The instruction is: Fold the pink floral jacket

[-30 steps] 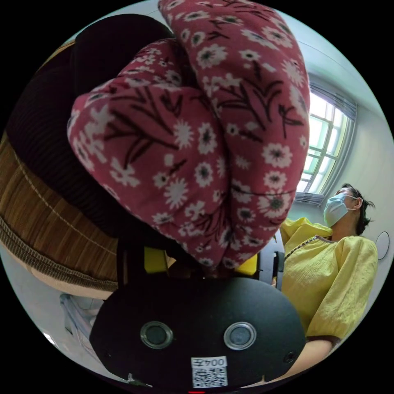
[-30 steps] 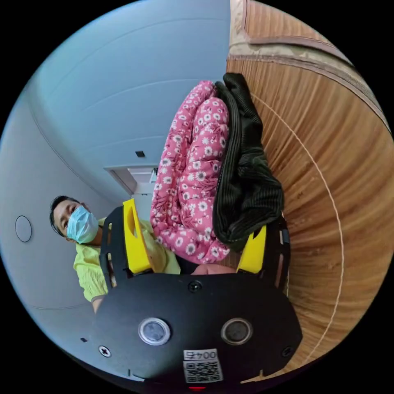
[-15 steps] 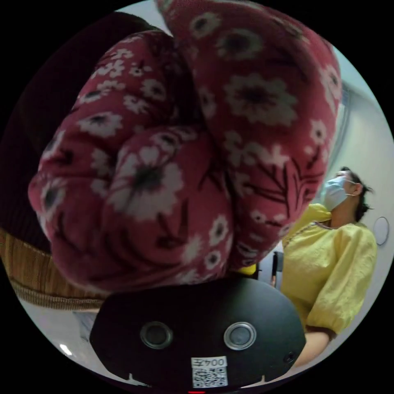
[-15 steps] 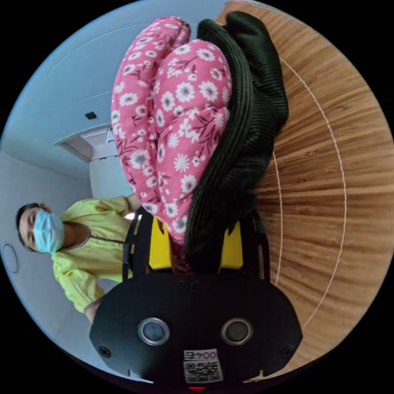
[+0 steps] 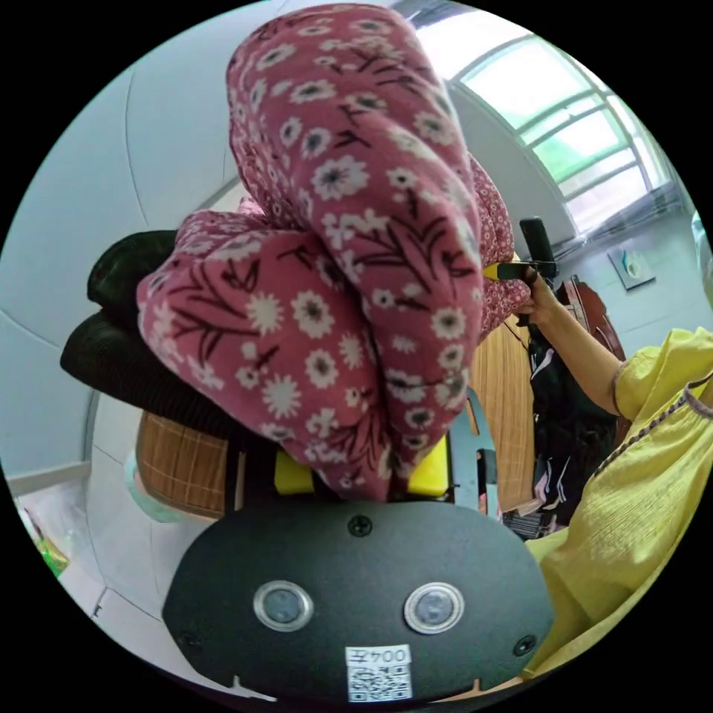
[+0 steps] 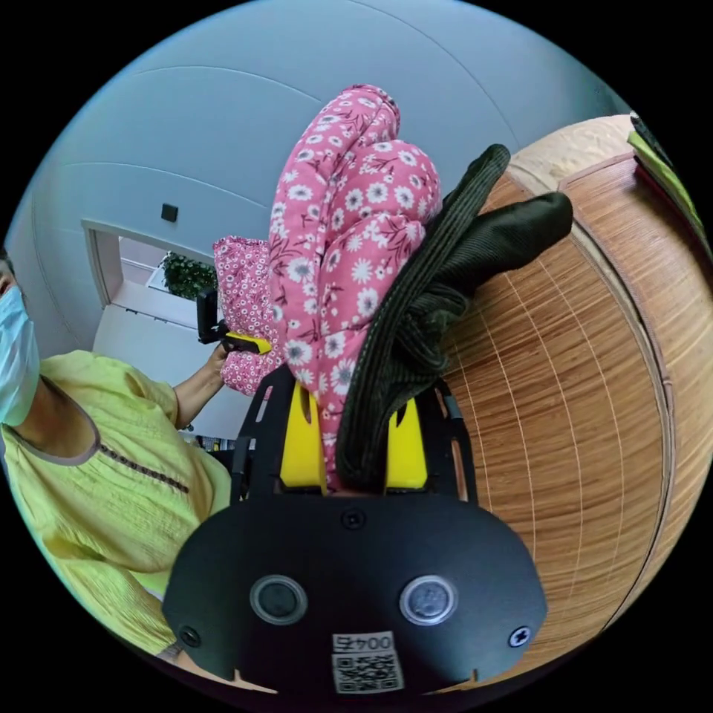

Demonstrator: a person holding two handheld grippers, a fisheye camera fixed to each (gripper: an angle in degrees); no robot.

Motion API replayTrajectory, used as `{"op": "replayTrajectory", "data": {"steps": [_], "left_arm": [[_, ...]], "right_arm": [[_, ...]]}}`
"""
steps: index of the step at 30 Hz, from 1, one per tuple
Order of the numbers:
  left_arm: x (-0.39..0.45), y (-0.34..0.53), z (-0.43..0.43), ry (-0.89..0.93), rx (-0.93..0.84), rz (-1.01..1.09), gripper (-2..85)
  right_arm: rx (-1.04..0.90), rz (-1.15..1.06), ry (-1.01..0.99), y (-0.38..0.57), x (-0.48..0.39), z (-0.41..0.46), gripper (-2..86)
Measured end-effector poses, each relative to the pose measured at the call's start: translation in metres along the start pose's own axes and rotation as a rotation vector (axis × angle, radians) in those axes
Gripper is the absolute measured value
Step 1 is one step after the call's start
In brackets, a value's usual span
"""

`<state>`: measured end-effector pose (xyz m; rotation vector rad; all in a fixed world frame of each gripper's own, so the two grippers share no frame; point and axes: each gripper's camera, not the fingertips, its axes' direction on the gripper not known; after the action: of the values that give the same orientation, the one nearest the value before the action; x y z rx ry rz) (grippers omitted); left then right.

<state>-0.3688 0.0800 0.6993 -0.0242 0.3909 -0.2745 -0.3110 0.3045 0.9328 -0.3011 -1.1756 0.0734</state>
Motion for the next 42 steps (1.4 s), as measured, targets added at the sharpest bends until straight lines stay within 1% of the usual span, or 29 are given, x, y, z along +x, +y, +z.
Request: {"op": "replayTrajectory", "data": {"steps": [5,8,10,11,13,15,16,17,18,19,20,21,22,23,24,25,26,28,29,31,32,33,34,35,36,37,38,39,42], "left_arm": [[0.036,-0.064,-0.02,-0.015,0.079,0.142,21.5],[0.062,-0.122,-0.024,-0.014,0.129,0.267,21.6],[0.078,-0.176,-0.027,-0.004,0.186,0.366,21.8],[0.08,-0.19,-0.027,-0.005,0.2,0.389,21.8],[0.081,-0.249,-0.023,0.023,0.236,0.455,22.0],[0.068,-0.299,-0.009,0.067,0.206,0.469,22.0],[0.055,-0.334,0.008,0.123,0.155,0.477,22.0],[0.046,-0.352,0.018,0.151,0.114,0.468,22.1],[0.026,-0.385,0.043,0.178,0.052,0.439,22.1],[0.006,-0.414,0.073,0.184,-0.016,0.424,22.4],[-0.006,-0.427,0.09,0.171,-0.05,0.408,22.5],[-0.032,-0.448,0.123,0.105,-0.104,0.346,22.7],[-0.057,-0.458,0.147,0.011,-0.14,0.283,22.4],[-0.069,-0.46,0.155,-0.043,-0.155,0.249,22.0],[-0.088,-0.458,0.161,-0.079,-0.146,0.169,20.8],[-0.098,-0.451,0.15,-0.04,-0.048,0.104,19.2],[-0.097,-0.444,0.142,-0.011,0.021,0.105,17.6],[-0.064,-0.416,0.119,0.02,0.204,0.193,12.9],[-0.05,-0.409,0.119,0.031,0.229,0.241,12.0],[0.009,-0.39,0.138,0.028,0.208,0.416,7.8],[0.021,-0.387,0.146,0.014,0.203,0.455,6.3],[0.038,-0.383,0.167,-0.048,0.194,0.503,3.9],[0.041,-0.383,0.198,-0.135,0.157,0.47,2.3],[0.038,-0.382,0.218,-0.163,0.118,0.452,2.1],[0.025,-0.374,0.254,-0.18,0.082,0.419,1.6],[0.009,-0.359,0.264,-0.128,0.177,0.371,1.4],[0.002,-0.354,0.265,-0.1,0.211,0.337,1.3],[-0.005,-0.35,0.264,-0.075,0.235,0.301,1.2],[-0.015,-0.352,0.26,-0.044,0.236,0.318,1.0]], "right_arm": [[0.192,0.011,0.087,0.015,-0.035,-0.058,13.0],[0.305,-0.007,0.189,0.012,-0.054,-0.101,13.1],[0.38,-0.019,0.254,0.008,-0.063,-0.128,13.2],[0.432,-0.022,0.291,0.005,-0.065,-0.145,13.2],[0.521,-0.001,0.322,0.001,-0.059,-0.168,13.3],[0.608,0.054,0.306,0.001,-0.039,-0.184,13.4],[0.662,0.107,0.283,0.002,-0.018,-0.189,13.4],[0.706,0.166,0.245,0.004,0.01,-0.189,13.5],[0.721,0.201,0.216,0.006,0.027,-0.186,13.5],[0.752,0.296,0.137,0.011,0.068,-0.176,13.7],[0.783,0.404,0.027,0.017,0.117,-0.158,13.9],[0.784,0.456,-0.032,0.02,0.143,-0.145,14.1],[0.778,0.592,-0.113,0.027,0.194,-0.116,14.5],[0.753,0.736,-0.184,0.032,0.238,-0.084,14.9],[0.737,0.803,-0.198,0.036,0.255,-0.07,15.1],[0.845,0.793,-0.276,0.045,0.271,-0.058,14.9],[0.879,0.769,-0.302,0.04,0.271,-0.055,14.8],[0.852,0.744,-0.26,0.023,0.264,-0.054,14.9],[0.847,0.759,-0.259,0.012,0.261,-0.055,15.0],[0.817,0.726,-0.184,-0.016,0.245,-0.067,15.1],[0.781,0.688,-0.118,-0.039,0.23,-0.077,15.2],[0.754,0.685,-0.075,-0.05,0.224,-0.081,15.3],[0.718,0.679,0.0,-0.069,0.217,-0.085,15.9],[0.705,0.731,0.025,-0.077,0.226,-0.078,16.7],[0.701,0.772,0.005,-0.078,0.235,-0.071,17.2],[0.744,0.796,-0.091,-0.075,0.25,-0.056,18.2],[0.854,0.782,-0.17,-0.069,0.251,-0.049,19.2],[0.891,0.776,-0.173,-0.068,0.246,-0.047,19.7],[1.028,0.713,-0.078,-0.058,0.201,-0.037,21.2]]}}
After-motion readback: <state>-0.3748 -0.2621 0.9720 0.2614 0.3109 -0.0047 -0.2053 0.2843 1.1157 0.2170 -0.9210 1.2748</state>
